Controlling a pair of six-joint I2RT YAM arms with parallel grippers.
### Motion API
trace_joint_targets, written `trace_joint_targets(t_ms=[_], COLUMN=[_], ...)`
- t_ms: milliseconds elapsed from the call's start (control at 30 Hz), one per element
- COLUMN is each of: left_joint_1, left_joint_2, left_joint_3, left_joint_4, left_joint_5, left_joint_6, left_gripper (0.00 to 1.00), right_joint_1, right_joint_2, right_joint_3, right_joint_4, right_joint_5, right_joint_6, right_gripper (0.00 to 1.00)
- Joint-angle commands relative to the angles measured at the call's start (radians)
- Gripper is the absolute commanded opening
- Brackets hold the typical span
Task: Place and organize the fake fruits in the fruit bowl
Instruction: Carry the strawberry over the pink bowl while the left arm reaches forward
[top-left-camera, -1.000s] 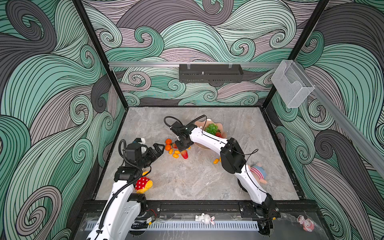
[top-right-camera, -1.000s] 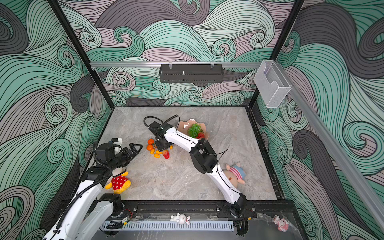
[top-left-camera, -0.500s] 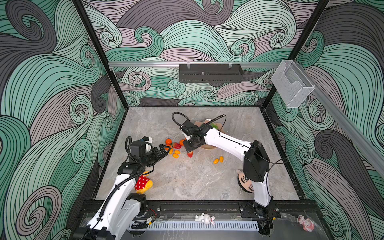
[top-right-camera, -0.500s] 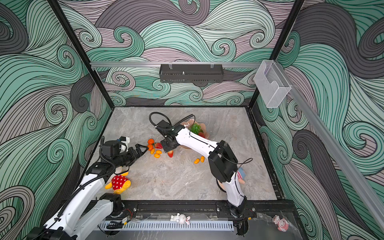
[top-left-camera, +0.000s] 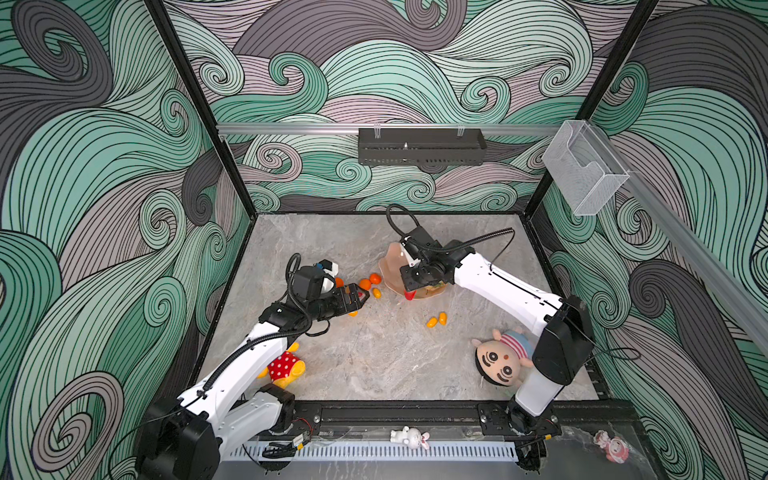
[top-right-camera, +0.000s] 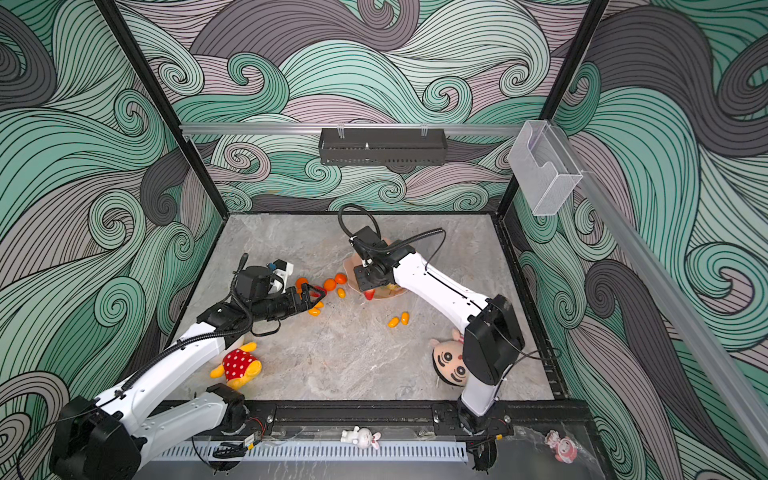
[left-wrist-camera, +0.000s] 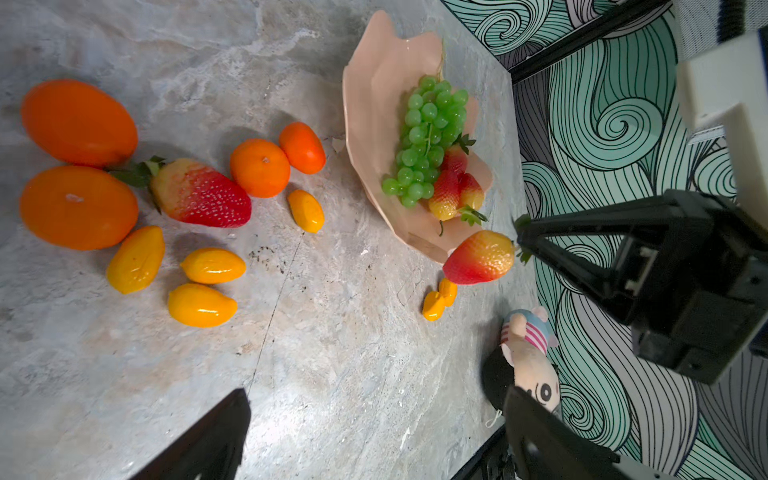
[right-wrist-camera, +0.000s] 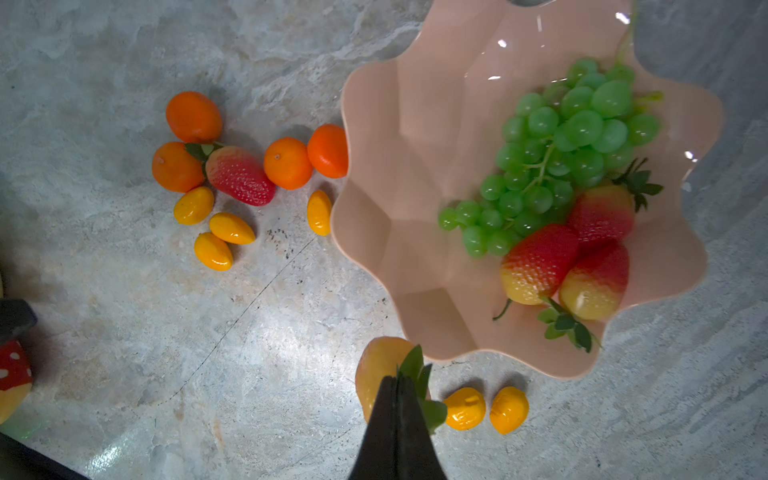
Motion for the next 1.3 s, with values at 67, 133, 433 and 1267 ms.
trace_joint_targets(t_ms=[67,133,433,1267], left_joint_1=[-0.069,-0.090,-0.155,-0.169], left_joint_2=[0.078,0.104,0.166,0.156], left_joint_3=[0.097,0.116,0.153,0.135], left_joint_4=[0.026,0.027,0.023,0.006], left_joint_5=[-0.052,-0.060,-0.089,-0.106], left_joint_6=[0.042,0.048,0.057,0.059], left_gripper=[0.98,0.98,0.98,0.99], right_joint_1=[-0.074,-0.100,-0.146,-0.146], right_joint_2=[-0.035,-0.030,0.045,0.164], right_joint_3=[-0.031,-0.036,-0.015,0.004], right_joint_4=[0.002,0.002,0.013,0.013], right_joint_5=[0.026,0.024,-0.001,-0.035], right_joint_6=[-0.031,-0.041,-0.062,-0.082], right_gripper=[0.00,0.00,0.00,0.00])
